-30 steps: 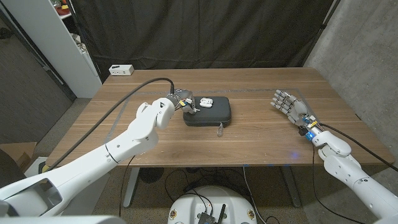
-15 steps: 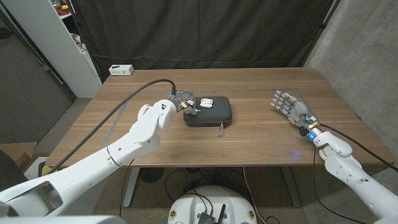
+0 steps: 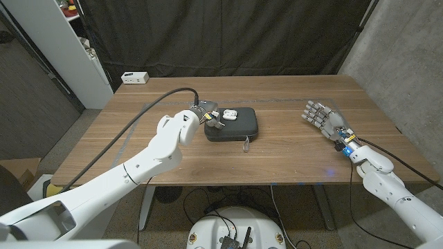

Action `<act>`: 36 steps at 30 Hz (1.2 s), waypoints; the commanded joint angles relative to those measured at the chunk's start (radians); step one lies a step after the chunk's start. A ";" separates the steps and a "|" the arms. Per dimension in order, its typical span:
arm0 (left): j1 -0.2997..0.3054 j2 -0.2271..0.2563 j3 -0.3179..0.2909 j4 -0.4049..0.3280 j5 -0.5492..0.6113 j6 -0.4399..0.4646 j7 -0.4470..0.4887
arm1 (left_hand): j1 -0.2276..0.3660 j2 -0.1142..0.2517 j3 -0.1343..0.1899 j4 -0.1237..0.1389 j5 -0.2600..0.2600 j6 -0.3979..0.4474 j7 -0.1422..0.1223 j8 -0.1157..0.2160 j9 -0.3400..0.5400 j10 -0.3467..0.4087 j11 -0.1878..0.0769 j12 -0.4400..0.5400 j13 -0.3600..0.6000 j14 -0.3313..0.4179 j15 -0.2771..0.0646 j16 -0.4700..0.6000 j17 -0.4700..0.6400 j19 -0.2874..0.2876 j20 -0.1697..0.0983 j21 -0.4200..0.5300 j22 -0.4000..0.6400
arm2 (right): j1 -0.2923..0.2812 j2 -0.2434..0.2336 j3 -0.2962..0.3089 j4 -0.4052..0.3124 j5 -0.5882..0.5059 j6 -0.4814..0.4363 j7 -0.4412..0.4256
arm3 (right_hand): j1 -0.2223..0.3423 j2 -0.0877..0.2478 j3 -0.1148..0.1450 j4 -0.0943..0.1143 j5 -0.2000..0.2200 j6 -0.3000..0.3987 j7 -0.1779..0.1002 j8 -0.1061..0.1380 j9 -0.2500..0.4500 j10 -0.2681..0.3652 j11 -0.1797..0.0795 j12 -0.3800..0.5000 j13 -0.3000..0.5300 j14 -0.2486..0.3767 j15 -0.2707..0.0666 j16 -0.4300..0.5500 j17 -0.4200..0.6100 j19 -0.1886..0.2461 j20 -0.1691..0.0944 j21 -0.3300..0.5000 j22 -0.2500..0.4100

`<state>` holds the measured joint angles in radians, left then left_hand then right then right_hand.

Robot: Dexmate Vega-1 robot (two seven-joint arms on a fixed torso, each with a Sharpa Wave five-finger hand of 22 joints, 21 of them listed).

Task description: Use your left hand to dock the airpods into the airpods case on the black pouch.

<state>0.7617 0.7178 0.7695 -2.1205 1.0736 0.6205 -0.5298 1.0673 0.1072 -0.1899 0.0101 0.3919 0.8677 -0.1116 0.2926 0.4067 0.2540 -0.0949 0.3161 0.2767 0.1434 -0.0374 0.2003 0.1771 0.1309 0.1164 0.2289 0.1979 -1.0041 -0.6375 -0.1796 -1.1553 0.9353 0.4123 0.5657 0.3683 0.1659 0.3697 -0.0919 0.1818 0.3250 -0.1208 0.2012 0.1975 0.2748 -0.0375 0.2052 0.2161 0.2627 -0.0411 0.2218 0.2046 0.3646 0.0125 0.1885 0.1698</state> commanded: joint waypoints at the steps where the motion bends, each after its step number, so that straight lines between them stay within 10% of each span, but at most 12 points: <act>1: -0.003 -0.016 0.001 0.020 0.017 0.000 0.010 | 0.028 0.012 0.003 -0.013 0.008 0.029 0.001 0.014 0.006 0.018 -0.001 0.008 0.007 0.015 -0.053 0.005 0.003 0.005 0.006 0.007 0.005 | 0.020 0.009 -0.003 0.021 0.001 -0.011 0.015 | -0.007 -0.002 0.006 0.000 0.004 0.004 -0.008 0.001 0.003 0.006 0.003 0.006 0.004 0.007 -0.084 0.002 0.000 0.001 0.006 0.005 0.003; 22: 0.051 -0.056 -0.021 -0.036 0.108 0.076 0.030 | 0.013 0.013 -0.020 0.002 -0.010 0.142 0.030 0.068 0.038 0.086 -0.021 0.028 0.014 0.073 -0.078 0.011 0.004 0.031 -0.011 0.019 0.008 | 0.052 0.007 -0.020 0.044 -0.009 -0.041 0.035 | -0.008 -0.001 0.008 -0.002 0.004 0.004 -0.011 0.000 0.003 0.006 0.002 0.006 0.004 0.006 -0.084 0.002 0.000 0.000 0.007 0.005 0.003; 36: 0.141 -0.139 -0.040 -0.043 0.135 0.166 0.144 | 0.004 0.014 -0.034 0.012 -0.030 0.195 0.046 0.087 0.044 0.147 -0.029 0.045 0.018 0.140 -0.086 0.024 0.006 0.051 -0.018 0.029 0.011 | 0.072 0.004 -0.027 0.065 -0.013 -0.056 0.049 | -0.010 -0.001 0.011 -0.005 0.004 0.002 -0.074 -0.001 0.005 0.005 0.000 0.005 0.005 0.004 -0.084 0.002 0.001 -0.002 0.007 0.005 0.003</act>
<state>0.8371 0.6358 0.7477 -2.1597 1.1973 0.7219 -0.4787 1.0763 0.1211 -0.2154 0.0218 0.3657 1.0522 -0.0642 0.3752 0.4497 0.3847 -0.1224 0.3552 0.2905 0.2706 -0.0398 0.2189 0.1795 0.1686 0.1000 0.2520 0.2056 -0.9464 -0.6314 -0.2014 -1.1057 0.9262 0.3648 0.6059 0.3643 0.1619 0.3739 -0.0962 0.1818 0.3236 -0.1955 0.2012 0.1975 0.2748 -0.0375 0.2052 0.2160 0.2627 -0.0411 0.2218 0.2048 0.3645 0.0125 0.1886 0.1698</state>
